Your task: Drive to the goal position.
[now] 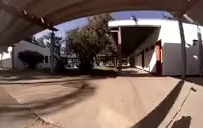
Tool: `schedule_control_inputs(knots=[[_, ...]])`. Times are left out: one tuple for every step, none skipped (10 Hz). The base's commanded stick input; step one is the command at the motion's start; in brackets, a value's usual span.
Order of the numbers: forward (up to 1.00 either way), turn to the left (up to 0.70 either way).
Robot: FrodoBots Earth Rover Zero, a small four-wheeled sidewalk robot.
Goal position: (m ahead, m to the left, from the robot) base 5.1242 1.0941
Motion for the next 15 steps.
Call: schedule_control_inputs(knots=[[0.5, 0.0], [0.5, 0.0], [0.5, 0.0], [0.5, 0.0], [0.5, 0.0], [0.5, 0.5], [0.5, 0.5], [0.5, 0.24], [0.5, 0.03], [0.5, 0.0], [0.5, 0.0], [0.5, 0.0], [0.5, 0.0], [0.5, 0.0], [0.5, 0.0]])
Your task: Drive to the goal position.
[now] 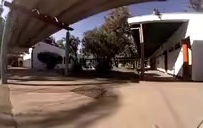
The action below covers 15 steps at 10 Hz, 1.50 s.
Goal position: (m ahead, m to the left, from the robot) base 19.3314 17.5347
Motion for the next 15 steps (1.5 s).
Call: schedule_control_inputs(knots=[[0.5, 0.0], [0.5, 0.0], [0.5, 0.0], [0.5, 0.0], [0.5, 0.0], [0.5, 0.0], [0.5, 0.0], [0.5, 0.0], [0.5, 0.0], [0.5, 0.0], [0.5, 0.0], [0.5, 0.0], [0.5, 0.0], [0.5, 0.0], [0.5, 0.0]])
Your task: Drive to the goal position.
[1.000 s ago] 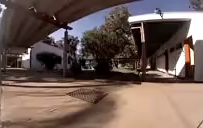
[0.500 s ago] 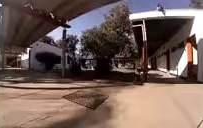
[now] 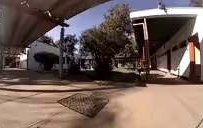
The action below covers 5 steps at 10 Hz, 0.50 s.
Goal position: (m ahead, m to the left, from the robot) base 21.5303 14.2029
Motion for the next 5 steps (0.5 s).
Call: schedule_control_inputs(knots=[[0.5, 0.0], [0.5, 0.0], [0.5, 0.23], [0.5, 0.5], [0.5, 0.5]])
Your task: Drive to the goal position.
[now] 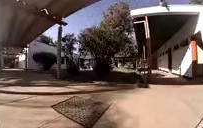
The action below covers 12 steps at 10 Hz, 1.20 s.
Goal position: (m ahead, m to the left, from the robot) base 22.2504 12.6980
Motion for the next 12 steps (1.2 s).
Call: schedule_control_inputs(knots=[[0.5, 0.5], [0.5, 0.5], [0.5, 0.44], [0.5, 0.09], [0.5, 0.0], [0.5, 0.0], [0.5, 0.11], [0.5, 0.42], [0.5, 0.47], [0.5, 0.39], [0.5, 0.0], [0.5, 0.0]])
